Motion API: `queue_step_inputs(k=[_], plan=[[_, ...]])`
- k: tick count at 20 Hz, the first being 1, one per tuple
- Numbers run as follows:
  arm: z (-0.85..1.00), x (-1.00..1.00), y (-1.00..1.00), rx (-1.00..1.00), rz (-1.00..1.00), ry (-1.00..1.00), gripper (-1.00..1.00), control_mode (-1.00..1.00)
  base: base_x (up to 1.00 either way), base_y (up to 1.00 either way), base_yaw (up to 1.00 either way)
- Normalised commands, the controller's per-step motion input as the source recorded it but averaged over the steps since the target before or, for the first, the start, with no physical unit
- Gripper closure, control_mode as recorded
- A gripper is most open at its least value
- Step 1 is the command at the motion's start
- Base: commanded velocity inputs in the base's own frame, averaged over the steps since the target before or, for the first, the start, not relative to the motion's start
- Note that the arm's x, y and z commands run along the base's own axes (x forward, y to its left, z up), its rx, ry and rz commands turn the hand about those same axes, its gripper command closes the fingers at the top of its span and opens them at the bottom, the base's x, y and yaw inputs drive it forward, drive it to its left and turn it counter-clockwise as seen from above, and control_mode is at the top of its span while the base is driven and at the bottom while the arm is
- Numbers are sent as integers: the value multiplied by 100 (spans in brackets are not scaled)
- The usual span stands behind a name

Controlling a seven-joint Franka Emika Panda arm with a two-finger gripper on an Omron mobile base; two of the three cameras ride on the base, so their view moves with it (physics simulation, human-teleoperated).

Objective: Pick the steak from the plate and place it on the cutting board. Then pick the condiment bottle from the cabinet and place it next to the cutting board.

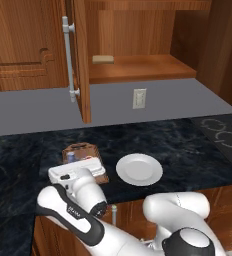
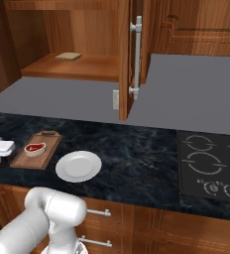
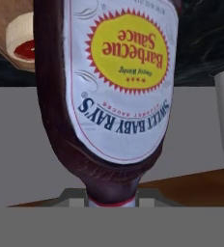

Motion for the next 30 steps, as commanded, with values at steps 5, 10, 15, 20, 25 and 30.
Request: queue_step_inputs(k=[5, 10, 15, 20, 25, 30], plan=[[-16, 4, 23, 0, 0, -6, 100, -100, 0, 0, 0], [-23, 10, 20, 0, 0, -7, 100, -100, 0, 0, 0], [-22, 15, 19, 0, 0, -5, 100, -100, 0, 0, 0], [-18, 22, 11, 0, 0, -3, 100, -100, 0, 0, 0], [-15, 32, 3, 0, 0, -2, 100, -100, 0, 0, 0], [-16, 32, 4, 0, 0, 0, 100, -100, 0, 0, 0]])
